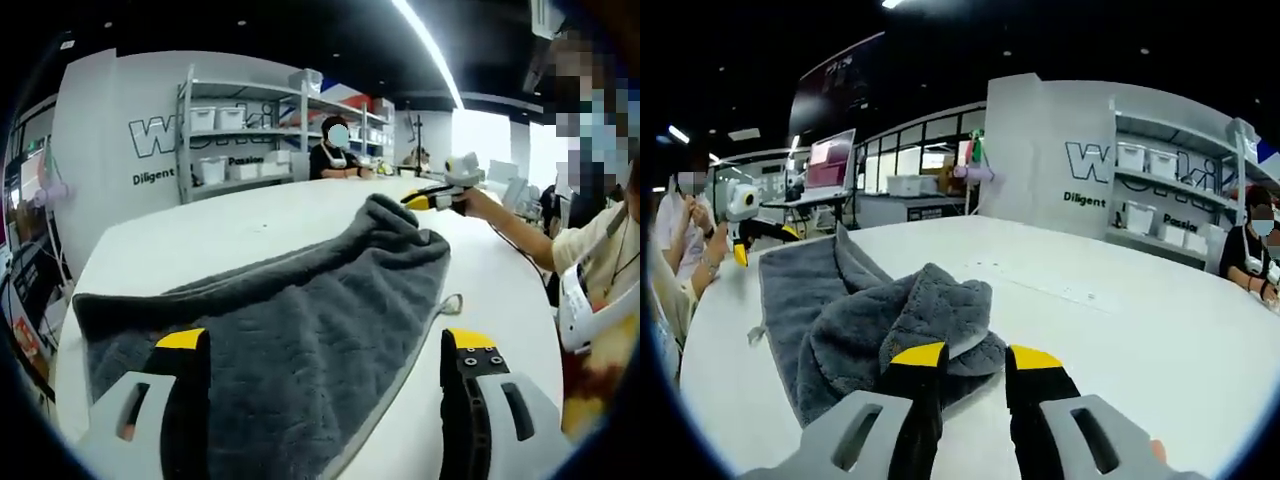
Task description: Fold the towel on the table until its edges align and the towel forms a compact rectangular stack.
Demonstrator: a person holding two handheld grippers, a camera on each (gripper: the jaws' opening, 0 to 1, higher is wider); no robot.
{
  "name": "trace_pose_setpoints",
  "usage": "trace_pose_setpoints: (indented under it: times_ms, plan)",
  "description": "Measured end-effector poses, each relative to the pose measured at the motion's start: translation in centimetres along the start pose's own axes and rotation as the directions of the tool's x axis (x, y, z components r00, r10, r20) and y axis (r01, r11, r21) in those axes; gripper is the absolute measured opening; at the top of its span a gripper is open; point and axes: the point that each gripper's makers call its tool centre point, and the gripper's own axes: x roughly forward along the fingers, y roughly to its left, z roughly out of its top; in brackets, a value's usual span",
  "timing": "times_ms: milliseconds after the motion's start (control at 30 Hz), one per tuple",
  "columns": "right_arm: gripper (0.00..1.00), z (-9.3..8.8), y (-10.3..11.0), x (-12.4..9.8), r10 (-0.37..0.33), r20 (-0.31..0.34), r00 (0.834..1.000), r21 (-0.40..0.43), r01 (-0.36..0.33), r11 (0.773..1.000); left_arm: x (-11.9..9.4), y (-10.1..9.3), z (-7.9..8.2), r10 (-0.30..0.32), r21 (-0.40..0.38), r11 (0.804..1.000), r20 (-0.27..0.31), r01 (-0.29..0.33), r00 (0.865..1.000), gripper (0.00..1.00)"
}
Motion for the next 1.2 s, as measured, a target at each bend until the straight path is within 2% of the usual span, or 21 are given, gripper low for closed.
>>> trace_pose_setpoints:
  times_ms: [167, 267, 333, 467, 567, 733, 1000, 1200]
  plan:
    - [0.14, 0.1, 1.6, 0.3, 0.087, 0.013, 0.996, 0.079, -0.088, 0.993, 0.0, -0.1, -0.2, 0.001, 0.0, 1.0, -0.003, -0.001, 1.0, 0.93]
    - [0.14, 0.1, 2.8, 0.3, 0.155, 0.018, 0.988, 0.17, -0.156, 0.973, 0.0, -0.1, -0.3, 0.001, -0.002, 1.0, -0.006, -0.001, 1.0, 0.92]
    - [0.13, -0.1, 3.3, 0.3, 0.175, 0.017, 0.984, 0.193, -0.175, 0.966, 0.1, -0.1, -0.3, 0.0, -0.003, 1.0, -0.009, 0.0, 1.0, 0.92]
    - [0.1, -1.0, 3.3, 0.5, 0.157, -0.029, 0.987, 0.168, -0.15, 0.974, 0.0, -0.1, -0.3, 0.0, -0.001, 1.0, -0.011, 0.0, 1.0, 0.92]
    - [0.17, -1.4, 2.5, 0.4, 0.118, -0.046, 0.992, 0.169, -0.109, 0.98, -0.1, -0.1, -0.4, 0.0, 0.0, 1.0, -0.011, 0.0, 1.0, 0.92]
    - [0.17, -1.9, 3.2, 0.5, 0.162, -0.052, 0.985, 0.229, -0.147, 0.962, -0.2, -0.1, -0.5, -0.002, 0.0, 1.0, -0.016, 0.002, 1.0, 0.92]
    - [0.02, -1.1, 3.8, 0.1, 0.165, -0.015, 0.986, 0.161, -0.16, 0.974, -0.2, 0.0, -0.7, -0.002, 0.001, 1.0, -0.023, 0.002, 1.0, 0.92]
    - [0.0, 0.8, 3.4, -0.4, 0.129, 0.042, 0.991, 0.072, -0.132, 0.989, -0.3, -0.2, -0.6, -0.003, 0.003, 1.0, -0.019, 0.003, 1.0, 0.92]
